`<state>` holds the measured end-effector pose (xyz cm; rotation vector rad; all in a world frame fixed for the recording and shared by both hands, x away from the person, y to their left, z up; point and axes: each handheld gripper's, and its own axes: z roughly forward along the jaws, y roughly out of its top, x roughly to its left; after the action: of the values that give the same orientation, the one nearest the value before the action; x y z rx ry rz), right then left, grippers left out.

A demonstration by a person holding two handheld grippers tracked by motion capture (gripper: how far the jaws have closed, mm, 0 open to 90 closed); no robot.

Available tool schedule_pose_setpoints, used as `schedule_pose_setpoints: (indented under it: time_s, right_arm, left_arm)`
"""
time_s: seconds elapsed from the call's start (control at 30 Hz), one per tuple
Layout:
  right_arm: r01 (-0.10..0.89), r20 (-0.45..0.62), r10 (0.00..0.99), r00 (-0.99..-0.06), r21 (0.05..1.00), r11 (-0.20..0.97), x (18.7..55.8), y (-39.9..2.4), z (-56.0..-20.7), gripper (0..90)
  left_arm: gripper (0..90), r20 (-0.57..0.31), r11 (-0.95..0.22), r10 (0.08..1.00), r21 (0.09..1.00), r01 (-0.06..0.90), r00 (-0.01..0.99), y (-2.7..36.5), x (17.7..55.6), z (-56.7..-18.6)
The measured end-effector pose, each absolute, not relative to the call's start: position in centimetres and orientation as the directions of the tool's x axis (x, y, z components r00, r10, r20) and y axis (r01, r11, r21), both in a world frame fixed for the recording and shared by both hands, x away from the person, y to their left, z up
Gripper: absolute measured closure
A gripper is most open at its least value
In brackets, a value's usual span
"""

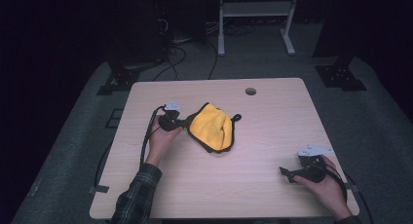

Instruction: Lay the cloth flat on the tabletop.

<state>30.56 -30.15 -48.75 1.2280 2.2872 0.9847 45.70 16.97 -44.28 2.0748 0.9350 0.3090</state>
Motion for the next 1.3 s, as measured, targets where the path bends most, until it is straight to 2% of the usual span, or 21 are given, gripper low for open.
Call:
schedule_pose_setpoints:
  time_s: [0.2, 0.67, 0.9, 1.17, 1.2, 1.23, 1.27, 1.3]
  right_arm:
    - [0.578, 0.010, 0.836, -0.548, 0.728, 0.370, 30.6, -30.5, -48.6, 12.6]
    - [0.581, 0.010, 0.836, -0.549, 0.724, 0.373, 30.5, -30.5, -48.5, 13.1]
    - [0.583, 0.011, 0.836, -0.548, 0.721, 0.374, 30.5, -30.5, -48.5, 13.2]
    - [0.584, 0.011, 0.836, -0.549, 0.720, 0.375, 30.5, -30.4, -48.5, 13.3]
    - [0.583, 0.009, 0.835, -0.550, 0.721, 0.376, 30.6, -30.4, -48.5, 13.9]
    - [0.582, 0.010, 0.831, -0.556, 0.719, 0.380, 30.6, -30.4, -48.4, 17.7]
    - [0.582, 0.010, 0.831, -0.556, 0.719, 0.380, 30.6, -30.4, -48.4, 17.7]
    - [0.588, 0.014, 0.828, -0.561, 0.710, 0.387, 30.6, -30.4, -48.1, 22.4]
  left_arm:
    - [87.2, -0.127, -0.367, 0.698, 0.782, 0.503, 0.705, 17.3, 43.4, -43.2]
    - [87.1, -0.144, -0.339, 0.677, 0.809, 0.480, 0.722, 19.3, 37.1, -42.2]
    - [87.1, -0.161, -0.361, 0.689, 0.769, 0.527, 0.707, 21.1, 33.7, -43.5]
    - [86.8, -0.169, -0.403, 0.690, 0.718, 0.567, 0.704, 21.5, 32.5, -45.0]
    - [86.5, -0.168, -0.410, 0.690, 0.711, 0.572, 0.704, 21.5, 32.6, -45.1]
    - [82.9, -0.157, -0.413, 0.692, 0.714, 0.565, 0.704, 21.3, 32.7, -45.2]
    - [78.7, -0.157, -0.413, 0.692, 0.714, 0.565, 0.704, 21.3, 32.7, -45.2]
    - [75.9, -0.144, -0.417, 0.696, 0.718, 0.558, 0.704, 21.3, 32.7, -45.1]
